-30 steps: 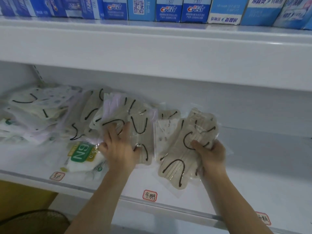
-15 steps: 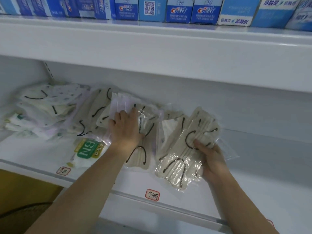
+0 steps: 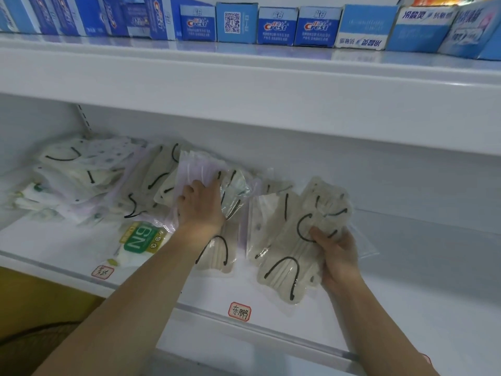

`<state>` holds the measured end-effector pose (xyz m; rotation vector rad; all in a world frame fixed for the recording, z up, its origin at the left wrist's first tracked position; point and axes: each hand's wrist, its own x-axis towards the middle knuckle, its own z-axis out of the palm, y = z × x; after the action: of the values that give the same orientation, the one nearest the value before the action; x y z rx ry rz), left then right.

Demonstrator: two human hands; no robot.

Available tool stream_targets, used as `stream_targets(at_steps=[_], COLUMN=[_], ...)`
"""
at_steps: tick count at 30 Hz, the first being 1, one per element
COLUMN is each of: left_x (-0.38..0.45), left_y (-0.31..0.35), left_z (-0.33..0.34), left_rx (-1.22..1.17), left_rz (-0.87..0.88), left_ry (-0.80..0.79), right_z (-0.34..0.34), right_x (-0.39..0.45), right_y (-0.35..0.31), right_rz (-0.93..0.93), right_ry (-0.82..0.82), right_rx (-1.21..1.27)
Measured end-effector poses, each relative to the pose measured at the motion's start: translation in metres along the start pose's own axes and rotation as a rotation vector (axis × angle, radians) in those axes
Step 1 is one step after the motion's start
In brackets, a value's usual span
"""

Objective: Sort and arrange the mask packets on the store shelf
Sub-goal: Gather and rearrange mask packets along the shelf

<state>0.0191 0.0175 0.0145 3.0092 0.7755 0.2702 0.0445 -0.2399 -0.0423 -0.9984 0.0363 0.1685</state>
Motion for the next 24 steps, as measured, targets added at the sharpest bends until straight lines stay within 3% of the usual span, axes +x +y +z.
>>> stream_targets(at_steps=[6,10,14,18,21,24], left_x=[-0.001,-0.005,-0.015,-0.052,-0.08,-0.093], left_y=[0.003,0.003,-0.001,-0.003,0.001,0.026], left_z=[0.002,-0.002,-0.013,-0.024,-0.011,0.001], left_rx=[-0.106,-0.215,-0.585,-1.154,-1.394,-1.46], left_rz=[0.015,0.025,-0.012,-0.049,-0.121,-0.047], left_ry=[-0.035,0.029,-0.028,0.055,0.004,-0.104], right_z=[0.002,-0.002,-0.009,-0.02,-0.029,-0.03], right_x=[-0.001,-0.002,-0.005,-0.002,-0.009,-0.02], right_y=[0.005,0.003,-0.002,-0.008,-0.017,-0.025], right_rz=[-0.138,-0.184,-0.133,0.134,0.252,0.192], right_ry=[0.049,0.102,0.053,-0.063,-0.145,-0.157], right_rx=[-0.214,-0.289,-0.053,0.313,0.244,0.004])
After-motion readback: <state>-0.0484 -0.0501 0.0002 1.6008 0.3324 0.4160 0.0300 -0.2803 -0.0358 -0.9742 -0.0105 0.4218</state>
